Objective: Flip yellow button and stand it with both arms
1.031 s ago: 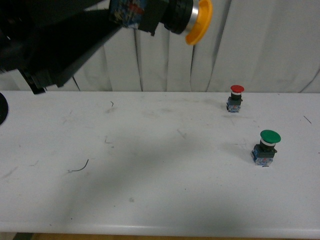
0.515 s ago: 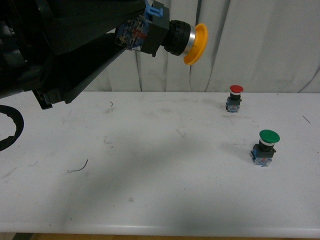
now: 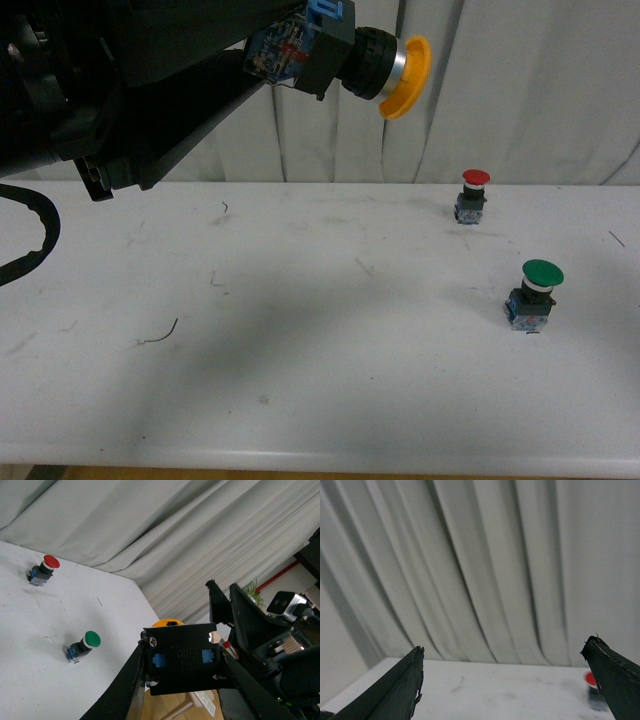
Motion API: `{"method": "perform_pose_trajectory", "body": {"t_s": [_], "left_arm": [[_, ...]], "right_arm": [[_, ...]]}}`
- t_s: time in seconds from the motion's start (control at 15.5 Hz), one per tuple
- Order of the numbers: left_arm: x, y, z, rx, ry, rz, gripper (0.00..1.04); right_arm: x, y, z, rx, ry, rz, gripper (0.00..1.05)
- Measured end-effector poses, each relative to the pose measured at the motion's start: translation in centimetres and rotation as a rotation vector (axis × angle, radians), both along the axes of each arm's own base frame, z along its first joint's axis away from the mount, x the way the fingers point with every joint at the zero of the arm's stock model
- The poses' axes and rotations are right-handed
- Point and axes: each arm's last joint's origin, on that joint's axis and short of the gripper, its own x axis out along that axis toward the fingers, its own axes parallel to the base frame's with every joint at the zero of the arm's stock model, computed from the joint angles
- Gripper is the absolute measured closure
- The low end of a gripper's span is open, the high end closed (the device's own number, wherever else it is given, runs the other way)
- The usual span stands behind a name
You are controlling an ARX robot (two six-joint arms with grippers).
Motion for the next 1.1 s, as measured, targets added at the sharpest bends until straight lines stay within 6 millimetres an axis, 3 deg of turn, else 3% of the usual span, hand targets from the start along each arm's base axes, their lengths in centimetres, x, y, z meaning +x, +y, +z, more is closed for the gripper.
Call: {"method": "perform_pose_trajectory", "body": {"t_s": [0.13, 0.19, 0.32, 0.39, 0.64, 1.1], "left_arm": [[0.0, 0.0, 0.0, -0.001, -0.003, 0.000, 0.70], [0.0, 0.0, 0.0, 0.000, -0.003, -0.001, 0.70], [0.0, 0.0, 0.0, 0.000, -0.004, -0.004, 0.70], [0.0, 0.0, 0.0, 0.001, -0.002, -0.007, 0.70], [0.0, 0.0, -0.1, 0.005, 0.006, -0.007, 0.70], [0.0, -0.2, -0.1, 0.021, -0.008, -0.011, 0.70]], "right_arm": [[0.6, 1.3, 1.9, 0.088, -0.079, 0.186, 0.06], [0.9, 1.6, 1.4, 0.148, -0.014, 0.302, 0.06], [2.3, 2.5, -3.8, 0.383, 0.395, 0.505, 0.06], [2.6, 3.0, -5.3, 0.520, 0.563, 0.561, 0.06], [3.6, 4.4, -5.5, 0.890, 0.872, 0.654, 0.06], [3.2, 7.7, -5.0, 0.837, 0.928, 0.785, 0.06]]}}
